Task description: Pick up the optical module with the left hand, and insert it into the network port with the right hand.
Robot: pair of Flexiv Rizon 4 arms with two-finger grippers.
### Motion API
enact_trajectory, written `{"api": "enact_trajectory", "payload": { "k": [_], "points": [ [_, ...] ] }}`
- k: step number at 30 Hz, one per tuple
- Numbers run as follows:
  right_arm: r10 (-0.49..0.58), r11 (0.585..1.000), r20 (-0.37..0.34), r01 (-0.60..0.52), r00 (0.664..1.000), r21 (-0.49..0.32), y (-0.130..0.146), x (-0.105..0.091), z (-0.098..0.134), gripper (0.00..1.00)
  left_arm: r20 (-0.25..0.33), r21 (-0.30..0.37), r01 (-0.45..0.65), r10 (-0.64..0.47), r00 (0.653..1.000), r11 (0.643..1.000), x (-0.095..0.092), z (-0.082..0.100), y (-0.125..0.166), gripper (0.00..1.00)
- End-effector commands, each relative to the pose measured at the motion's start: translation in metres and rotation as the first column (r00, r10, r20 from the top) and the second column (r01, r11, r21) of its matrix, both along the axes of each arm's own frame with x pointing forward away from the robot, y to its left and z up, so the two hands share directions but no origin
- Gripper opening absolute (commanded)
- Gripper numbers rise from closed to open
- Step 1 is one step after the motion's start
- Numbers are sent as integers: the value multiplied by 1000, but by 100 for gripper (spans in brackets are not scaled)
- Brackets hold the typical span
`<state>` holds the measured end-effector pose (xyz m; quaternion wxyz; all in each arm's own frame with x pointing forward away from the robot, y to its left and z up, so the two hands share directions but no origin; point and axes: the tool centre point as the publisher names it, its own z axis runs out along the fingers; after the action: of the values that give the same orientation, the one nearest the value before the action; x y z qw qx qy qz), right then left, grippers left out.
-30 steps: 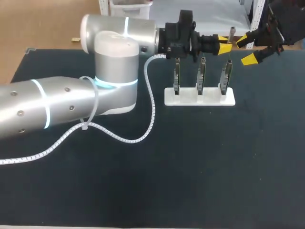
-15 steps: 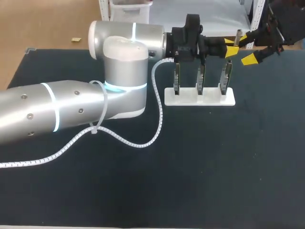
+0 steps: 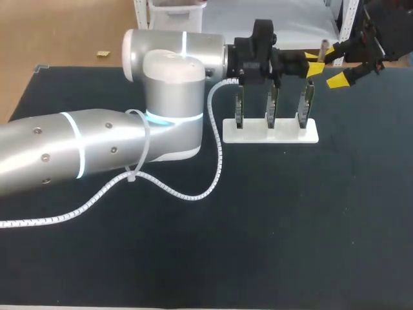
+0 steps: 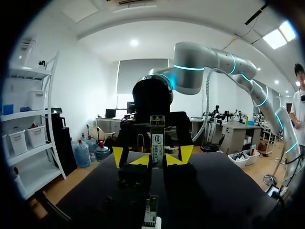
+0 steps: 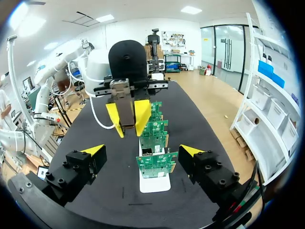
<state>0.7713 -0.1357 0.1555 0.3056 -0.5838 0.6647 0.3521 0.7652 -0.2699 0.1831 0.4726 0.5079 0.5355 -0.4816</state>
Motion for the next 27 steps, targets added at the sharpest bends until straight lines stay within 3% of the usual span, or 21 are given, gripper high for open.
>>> {"api": "enact_trajectory", "payload": {
  "k": [1,27],
  "points": [
    [-1,1000,0,1,1000,-1,0,0,0,100,-12,-10,0,0,1000,1000,0,-2,2,0],
    [-1,1000,0,1,1000,-1,0,0,0,100,-25,11,2,-2,1000,1000,5,-11,2,0]
  ]
}}
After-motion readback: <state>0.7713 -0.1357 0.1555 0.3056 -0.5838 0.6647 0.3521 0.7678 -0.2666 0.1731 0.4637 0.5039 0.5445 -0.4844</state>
